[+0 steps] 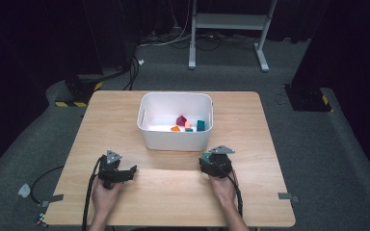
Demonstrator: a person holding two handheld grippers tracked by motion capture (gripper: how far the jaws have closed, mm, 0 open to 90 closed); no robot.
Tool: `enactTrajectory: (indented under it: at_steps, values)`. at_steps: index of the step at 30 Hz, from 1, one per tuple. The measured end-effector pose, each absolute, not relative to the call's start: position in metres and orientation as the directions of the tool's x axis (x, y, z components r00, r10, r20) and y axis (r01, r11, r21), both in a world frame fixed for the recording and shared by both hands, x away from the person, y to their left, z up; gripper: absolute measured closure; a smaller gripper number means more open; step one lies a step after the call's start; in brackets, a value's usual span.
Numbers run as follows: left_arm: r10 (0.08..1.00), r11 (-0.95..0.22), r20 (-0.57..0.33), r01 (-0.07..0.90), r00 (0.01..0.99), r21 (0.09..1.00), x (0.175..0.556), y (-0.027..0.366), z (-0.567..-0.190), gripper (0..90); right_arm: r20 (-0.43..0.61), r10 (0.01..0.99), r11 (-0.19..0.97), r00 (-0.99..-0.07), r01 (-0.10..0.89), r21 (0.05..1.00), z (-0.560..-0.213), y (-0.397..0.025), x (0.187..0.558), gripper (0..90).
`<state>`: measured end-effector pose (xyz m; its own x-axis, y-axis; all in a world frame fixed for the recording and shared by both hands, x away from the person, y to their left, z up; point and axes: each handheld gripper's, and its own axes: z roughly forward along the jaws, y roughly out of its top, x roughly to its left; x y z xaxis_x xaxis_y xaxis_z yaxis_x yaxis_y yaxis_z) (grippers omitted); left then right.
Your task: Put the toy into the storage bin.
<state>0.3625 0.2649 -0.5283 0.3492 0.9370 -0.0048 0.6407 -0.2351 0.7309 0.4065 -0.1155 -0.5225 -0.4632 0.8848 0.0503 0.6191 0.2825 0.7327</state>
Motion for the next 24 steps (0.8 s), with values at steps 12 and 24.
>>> enactTrajectory:
  at_steps: [12, 24]
  values:
    - [0.937, -0.235, -0.005, 0.641, 0.349, 0.731, 0.3625, 0.2649, -0.5283, 14.6, 0.003, 0.891, 0.308, -0.455, 0.607, 0.733, -0.5222, -0.1158, 0.4047, 56.5]
    - [0.937, -0.236, -0.004, 0.641, 0.35, 0.731, 0.3625, 0.2649, -0.5283, 14.6, -0.008, 0.881, 0.331, -0.473, 0.605, 0.724, -0.5203, -0.1219, 0.4025, 58.7]
